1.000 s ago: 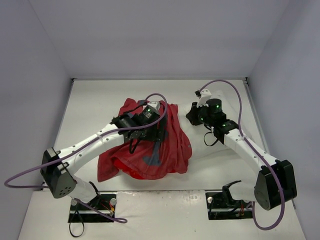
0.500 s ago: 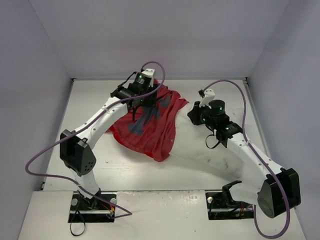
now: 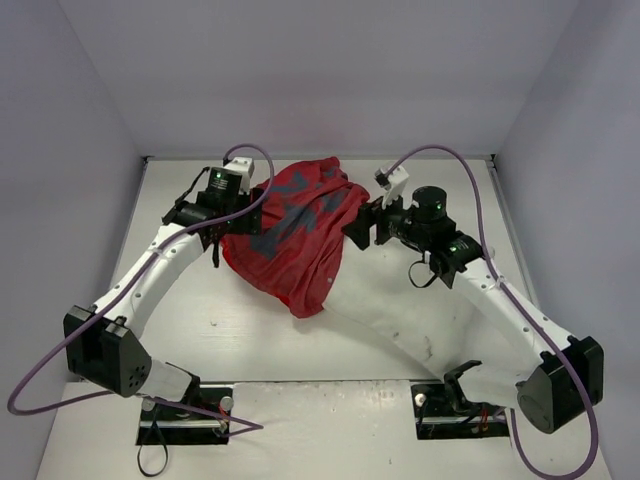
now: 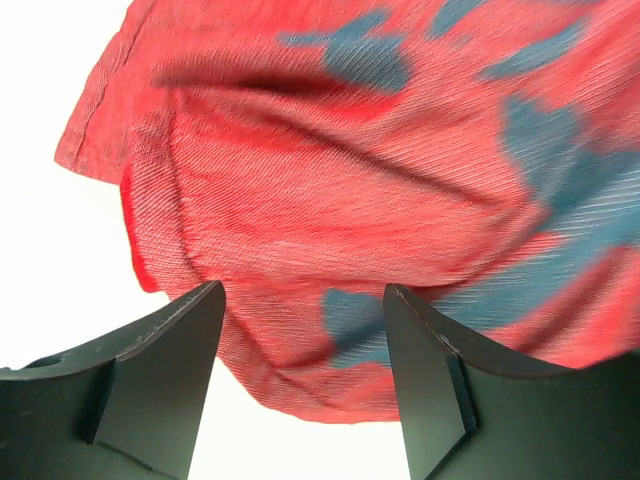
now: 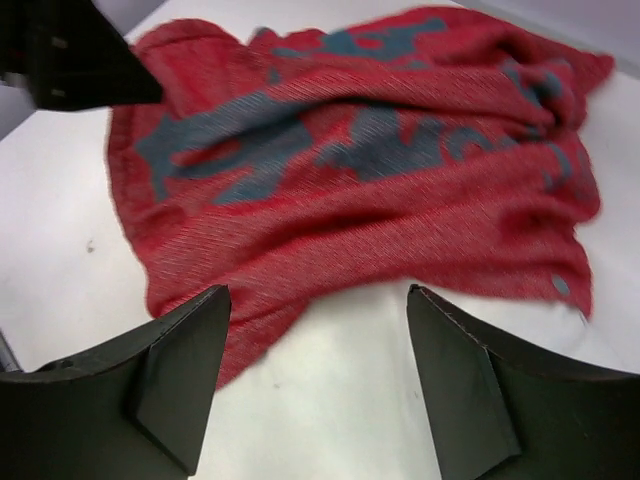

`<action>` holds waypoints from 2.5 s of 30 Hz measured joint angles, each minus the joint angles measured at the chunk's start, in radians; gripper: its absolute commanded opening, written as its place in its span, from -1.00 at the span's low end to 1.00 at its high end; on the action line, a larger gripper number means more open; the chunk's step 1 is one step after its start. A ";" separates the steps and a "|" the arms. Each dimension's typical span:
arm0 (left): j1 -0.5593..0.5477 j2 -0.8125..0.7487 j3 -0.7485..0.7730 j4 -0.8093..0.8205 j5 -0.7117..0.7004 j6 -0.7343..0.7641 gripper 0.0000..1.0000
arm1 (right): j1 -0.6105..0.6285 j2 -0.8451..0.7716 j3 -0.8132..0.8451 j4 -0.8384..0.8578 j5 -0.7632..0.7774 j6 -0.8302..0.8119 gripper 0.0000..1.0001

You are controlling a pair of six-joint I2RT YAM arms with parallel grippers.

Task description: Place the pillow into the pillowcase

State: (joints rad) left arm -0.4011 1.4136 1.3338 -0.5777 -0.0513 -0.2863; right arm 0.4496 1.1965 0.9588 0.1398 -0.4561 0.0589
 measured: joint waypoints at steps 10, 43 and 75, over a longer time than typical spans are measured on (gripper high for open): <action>0.024 0.048 -0.069 0.000 0.161 0.163 0.22 | 0.102 0.124 0.033 -0.013 -0.121 -0.074 0.45; 0.023 0.045 -0.196 0.015 0.314 0.335 -0.34 | 0.113 0.221 0.040 -0.009 -0.087 -0.094 0.22; -0.068 0.198 0.088 -0.166 0.179 -0.396 -1.00 | 0.109 0.013 -0.090 -0.011 0.228 -0.007 0.52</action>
State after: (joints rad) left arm -0.4694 1.6112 1.4220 -0.7437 0.1276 -0.6823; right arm 0.5591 1.2091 0.8684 0.1287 -0.2279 0.0521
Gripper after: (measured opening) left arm 0.006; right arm 0.750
